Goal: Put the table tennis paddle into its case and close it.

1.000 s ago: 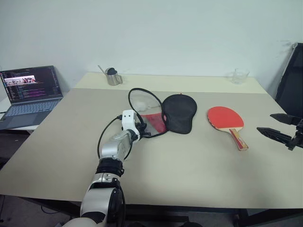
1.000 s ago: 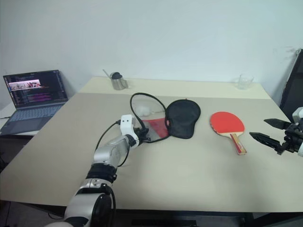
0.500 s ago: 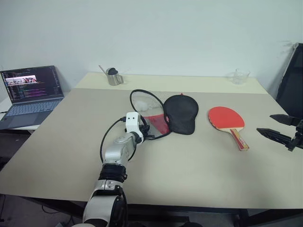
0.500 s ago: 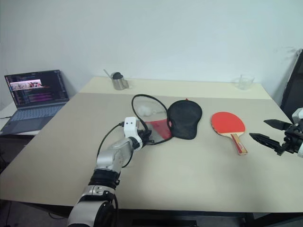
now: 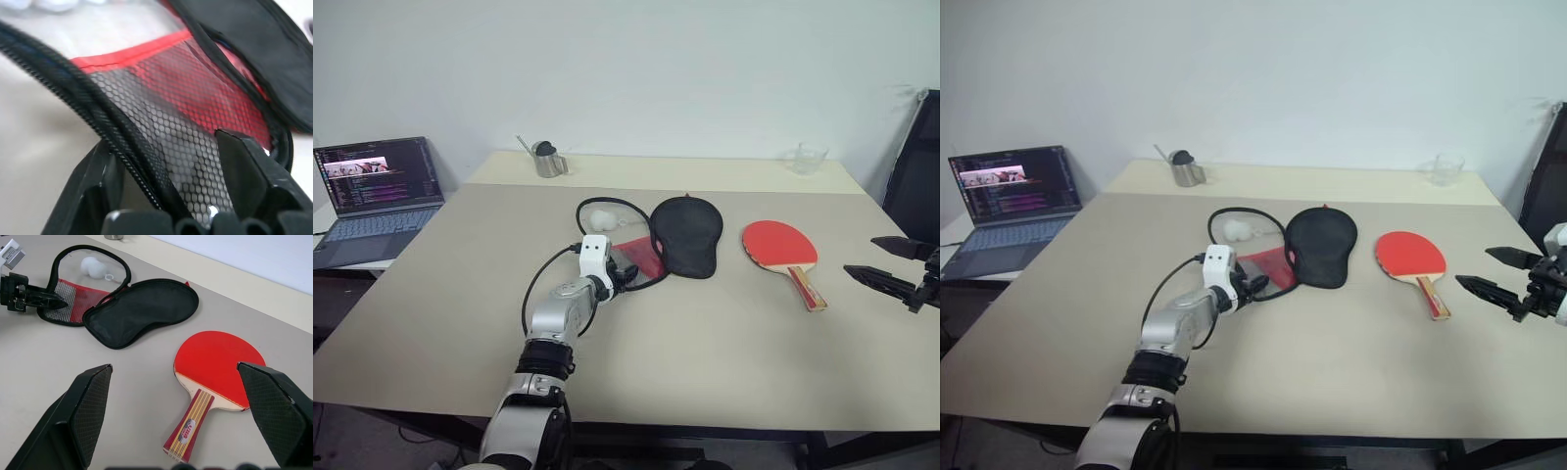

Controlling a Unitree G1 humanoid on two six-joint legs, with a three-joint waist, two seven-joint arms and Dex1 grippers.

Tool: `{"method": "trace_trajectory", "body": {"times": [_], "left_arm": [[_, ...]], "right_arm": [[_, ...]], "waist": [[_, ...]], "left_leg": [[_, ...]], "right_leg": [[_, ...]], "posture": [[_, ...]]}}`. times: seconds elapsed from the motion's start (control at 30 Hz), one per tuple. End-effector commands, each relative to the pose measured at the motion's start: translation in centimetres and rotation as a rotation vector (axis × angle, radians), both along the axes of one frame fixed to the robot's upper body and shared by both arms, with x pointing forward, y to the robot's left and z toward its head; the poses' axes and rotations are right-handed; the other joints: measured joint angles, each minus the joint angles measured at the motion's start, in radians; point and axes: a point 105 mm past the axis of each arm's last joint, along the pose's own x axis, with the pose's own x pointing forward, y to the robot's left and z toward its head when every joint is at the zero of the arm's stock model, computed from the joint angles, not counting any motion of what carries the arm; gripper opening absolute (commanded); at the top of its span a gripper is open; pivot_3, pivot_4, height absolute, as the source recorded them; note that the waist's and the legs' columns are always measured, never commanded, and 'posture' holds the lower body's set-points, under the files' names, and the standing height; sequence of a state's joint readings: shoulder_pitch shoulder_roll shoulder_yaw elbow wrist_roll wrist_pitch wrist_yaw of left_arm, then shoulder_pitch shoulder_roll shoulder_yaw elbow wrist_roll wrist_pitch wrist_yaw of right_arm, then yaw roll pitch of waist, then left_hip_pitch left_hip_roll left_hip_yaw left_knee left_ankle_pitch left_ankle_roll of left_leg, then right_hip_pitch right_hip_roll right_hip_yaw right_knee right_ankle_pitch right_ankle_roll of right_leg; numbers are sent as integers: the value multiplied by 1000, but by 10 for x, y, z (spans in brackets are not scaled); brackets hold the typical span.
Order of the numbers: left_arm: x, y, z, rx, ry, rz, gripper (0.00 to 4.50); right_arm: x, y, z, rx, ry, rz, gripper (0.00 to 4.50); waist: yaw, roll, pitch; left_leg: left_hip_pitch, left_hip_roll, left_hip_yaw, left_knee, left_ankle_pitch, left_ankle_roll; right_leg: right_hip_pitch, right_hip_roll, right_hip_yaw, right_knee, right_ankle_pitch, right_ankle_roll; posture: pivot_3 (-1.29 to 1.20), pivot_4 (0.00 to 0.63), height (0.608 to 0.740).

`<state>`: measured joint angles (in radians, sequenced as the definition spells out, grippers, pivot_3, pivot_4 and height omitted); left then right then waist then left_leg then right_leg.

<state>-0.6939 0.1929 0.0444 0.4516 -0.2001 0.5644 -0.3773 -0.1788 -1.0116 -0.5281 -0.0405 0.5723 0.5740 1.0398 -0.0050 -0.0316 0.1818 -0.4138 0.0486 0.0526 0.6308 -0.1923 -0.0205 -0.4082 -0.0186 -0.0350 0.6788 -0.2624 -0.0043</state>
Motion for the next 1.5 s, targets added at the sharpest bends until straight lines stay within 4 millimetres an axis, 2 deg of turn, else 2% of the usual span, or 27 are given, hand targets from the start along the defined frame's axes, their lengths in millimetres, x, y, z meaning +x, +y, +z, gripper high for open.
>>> {"method": "trace_trajectory", "body": {"times": [0.03,0.13,0.3,0.4,0.6,0.67,0.77,0.9,1.03,1.2,1.5], "left_arm": [[-8,8,13,71,-71,-132,2852],[-17,26,15,121,-64,-231,2852],[-34,70,32,186,-72,-366,2852],[-40,80,47,184,-104,-417,2852],[-61,55,103,40,-263,-624,2852],[-64,49,112,23,-286,-648,2852],[-67,37,129,-12,-340,-696,2852],[-69,32,131,-14,-342,-713,2852],[-69,31,128,-14,-335,-709,2852],[-69,32,126,-12,-331,-700,2852],[-70,33,124,-4,-328,-687,2852]], "right_arm": [[-1,7,13,-10,-56,25,4500],[-1,9,11,-6,-53,28,4500],[1,16,5,8,-40,30,4500],[12,13,-4,-10,-34,-41,4500],[50,2,-37,13,85,-337,4500],[55,4,-42,16,104,-370,4500],[70,-3,-60,99,185,-543,4500],[82,-3,-76,167,238,-647,4500],[90,12,-83,214,271,-631,4500],[99,21,-88,228,293,-647,4500],[112,38,-110,193,349,-678,4500]], "waist": [[-1,0,0],[-2,0,0],[-2,0,0],[3,0,0],[4,0,0],[5,0,0],[3,0,0],[-2,0,0],[-4,0,0],[-4,0,0],[-6,0,0]], "left_leg": [[0,0,0,0,0,0],[0,0,0,-1,0,0],[-1,1,0,-1,0,0],[-1,0,0,-1,0,0],[-3,2,0,0,0,0],[-3,2,0,-1,0,0],[-3,1,0,-2,0,0],[-3,1,1,-2,0,0],[-3,1,1,-2,0,0],[-3,1,1,-2,0,0],[-3,2,1,-2,0,0]], "right_leg": [[0,0,0,0,0,0],[0,0,0,-1,0,0],[0,0,0,-1,0,0],[0,-1,-1,-1,0,0],[-1,-3,-1,-3,0,0],[-2,-3,-1,-3,0,0],[-2,-2,-1,-3,0,-1],[-2,-1,1,-2,0,-1],[-3,0,1,-2,0,-1],[-3,0,1,-1,0,0],[-3,0,1,-1,0,-1]], "posture": [[0,150,740],[0,150,740],[0,150,740],[0,150,740],[0,150,740],[0,150,740],[0,150,740],[0,150,740],[0,150,740],[0,150,740],[0,150,740]]}}
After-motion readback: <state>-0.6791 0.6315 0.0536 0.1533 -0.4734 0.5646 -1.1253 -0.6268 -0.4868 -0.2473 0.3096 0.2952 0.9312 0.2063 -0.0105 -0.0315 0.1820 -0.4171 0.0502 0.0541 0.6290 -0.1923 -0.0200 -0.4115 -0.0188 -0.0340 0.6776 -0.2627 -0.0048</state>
